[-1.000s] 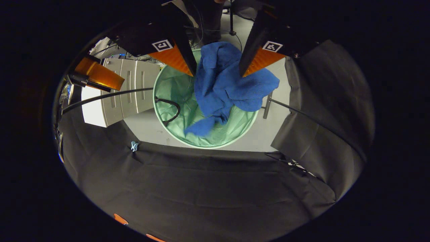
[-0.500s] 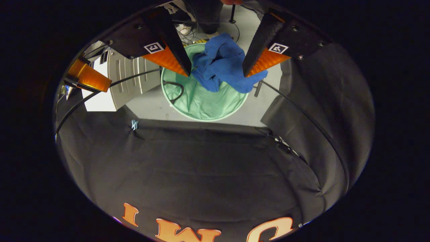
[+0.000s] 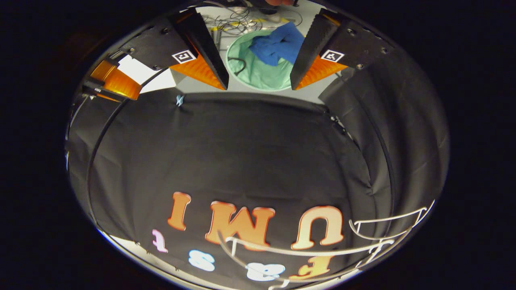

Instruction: Grasp the clothes on the hanger with both hands and then place them into the laundry hamper below.

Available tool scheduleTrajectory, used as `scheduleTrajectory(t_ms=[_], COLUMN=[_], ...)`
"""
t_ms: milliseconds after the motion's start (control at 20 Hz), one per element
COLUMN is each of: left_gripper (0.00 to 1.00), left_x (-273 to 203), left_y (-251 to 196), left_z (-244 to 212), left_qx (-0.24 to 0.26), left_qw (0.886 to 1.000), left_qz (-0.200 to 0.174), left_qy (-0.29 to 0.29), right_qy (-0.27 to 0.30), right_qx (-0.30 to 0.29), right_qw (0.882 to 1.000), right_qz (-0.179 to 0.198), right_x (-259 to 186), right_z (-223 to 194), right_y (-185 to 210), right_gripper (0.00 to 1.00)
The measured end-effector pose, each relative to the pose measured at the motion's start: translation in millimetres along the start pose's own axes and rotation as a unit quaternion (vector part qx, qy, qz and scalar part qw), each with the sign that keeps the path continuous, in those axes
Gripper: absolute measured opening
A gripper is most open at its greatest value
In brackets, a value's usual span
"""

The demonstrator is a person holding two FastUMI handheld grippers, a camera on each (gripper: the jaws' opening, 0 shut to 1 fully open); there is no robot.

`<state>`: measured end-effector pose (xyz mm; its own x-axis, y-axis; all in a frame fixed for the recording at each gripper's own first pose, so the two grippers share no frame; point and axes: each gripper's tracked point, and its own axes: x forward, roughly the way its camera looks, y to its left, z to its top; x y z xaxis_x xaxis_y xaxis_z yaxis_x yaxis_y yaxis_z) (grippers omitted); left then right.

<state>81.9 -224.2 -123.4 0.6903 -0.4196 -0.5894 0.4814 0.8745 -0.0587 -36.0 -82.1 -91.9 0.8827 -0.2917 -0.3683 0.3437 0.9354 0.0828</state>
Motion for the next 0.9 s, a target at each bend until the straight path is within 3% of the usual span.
scheduleTrajectory(t_ms=[350, 400, 500, 800, 900], left_gripper=[0.98, 0.96, 0.95, 0.93, 0.92], left_x=[-93.3, -105.7, -121.0, -122.1, -124.4], left_y=[-42.2, -46.0, -47.8, -41.9, -34.7], left_z=[99.4, 107.5, 115.2, 113.9, 114.7], left_qx=[0.0, -0.001, -0.005, 0.019, 0.016], left_qw=[0.99, 0.989, 0.986, 0.982, 0.981], left_qz=[-0.039, -0.037, -0.029, 0.008, 0.037], left_qy=[-0.135, -0.147, -0.167, -0.187, -0.19], right_qy=[-0.155, -0.167, -0.183, -0.195, -0.2], right_qx=[-0.037, -0.042, -0.048, -0.053, -0.049], right_qw=[0.987, 0.985, 0.981, 0.979, 0.978], right_qz=[0.028, 0.029, 0.031, 0.029, 0.03], right_x=[-92.5, -96.8, -103.5, -113.3, -115.7], right_z=[100.2, 108.2, 115.8, 110.3, 114.4], right_y=[-4.1, -1.7, 1.0, -8.3, -10.9], right_gripper=[0.98, 0.98, 0.89, 0.89, 0.89])
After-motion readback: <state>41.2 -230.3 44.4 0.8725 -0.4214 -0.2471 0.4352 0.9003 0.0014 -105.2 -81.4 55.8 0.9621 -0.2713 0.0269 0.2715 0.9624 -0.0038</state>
